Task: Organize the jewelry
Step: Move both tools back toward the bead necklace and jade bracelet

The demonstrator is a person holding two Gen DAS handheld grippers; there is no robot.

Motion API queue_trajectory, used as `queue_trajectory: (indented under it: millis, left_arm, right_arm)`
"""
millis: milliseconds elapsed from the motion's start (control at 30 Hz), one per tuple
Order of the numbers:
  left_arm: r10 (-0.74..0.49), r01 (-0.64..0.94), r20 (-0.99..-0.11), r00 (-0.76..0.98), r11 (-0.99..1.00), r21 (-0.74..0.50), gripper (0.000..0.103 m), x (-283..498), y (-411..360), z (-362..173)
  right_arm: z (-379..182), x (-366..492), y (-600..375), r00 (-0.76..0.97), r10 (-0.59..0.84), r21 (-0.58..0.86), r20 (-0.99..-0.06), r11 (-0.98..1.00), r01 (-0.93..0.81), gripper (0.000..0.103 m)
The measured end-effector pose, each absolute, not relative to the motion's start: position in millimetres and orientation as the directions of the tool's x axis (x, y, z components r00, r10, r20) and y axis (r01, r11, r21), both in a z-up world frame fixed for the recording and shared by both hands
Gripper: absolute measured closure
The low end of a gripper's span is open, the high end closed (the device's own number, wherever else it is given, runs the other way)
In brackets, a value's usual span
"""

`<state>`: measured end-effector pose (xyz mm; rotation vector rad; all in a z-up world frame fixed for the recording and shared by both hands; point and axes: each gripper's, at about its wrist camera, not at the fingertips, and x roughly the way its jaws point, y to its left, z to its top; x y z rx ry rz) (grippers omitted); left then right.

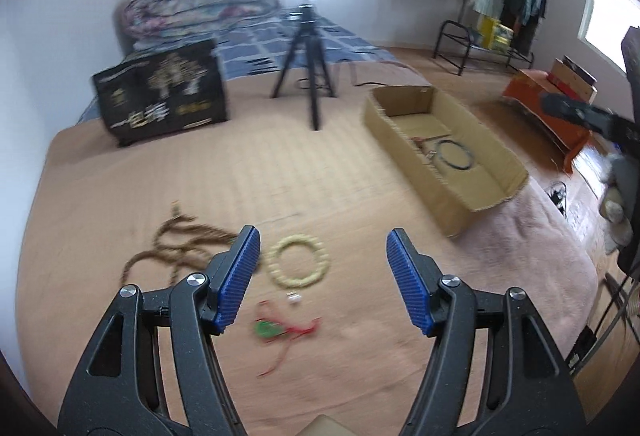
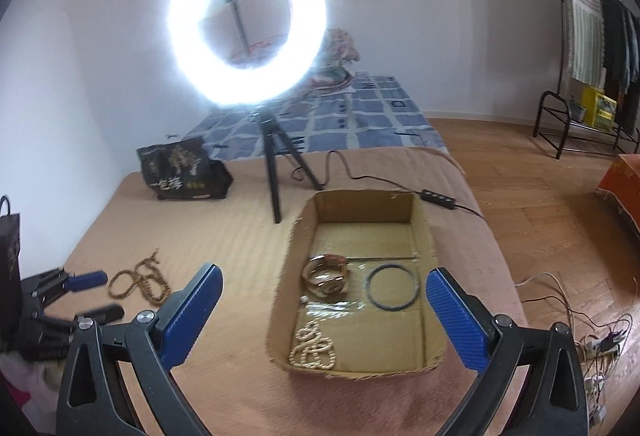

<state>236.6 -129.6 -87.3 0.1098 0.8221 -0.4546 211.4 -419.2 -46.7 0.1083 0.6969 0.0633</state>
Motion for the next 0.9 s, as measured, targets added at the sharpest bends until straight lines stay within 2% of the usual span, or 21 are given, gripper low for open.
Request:
queue_trajectory:
  millis: [467,667,900]
  left_arm:
    - [-0.251,0.242,-0.765,0.593,0.962,-0.128,0.035,250.6,-13.7,-120.6]
    - [-0.240,0.221,-0.774,0.586,0.966,-0.133,0.035,250.7,7.2,-134.0]
    - [-0.264,0.213,-0.793,0.549,0.962,-0.172,0.035,255.0,19.7,-150.9]
  right_arm:
    - [-87.6,208.4,-328.8,0.676,0.247,0.138,-0.694,0.968,-0.211,0.001]
    - [-108.5,209.0,-290.2,0.623,0.302,0.150,-0.721,0.947,-0.286,0.007]
    - [-129.3,210.7,-254.8,0.581,0.312,0.123,-0.751,0.932,-0.342,0.007]
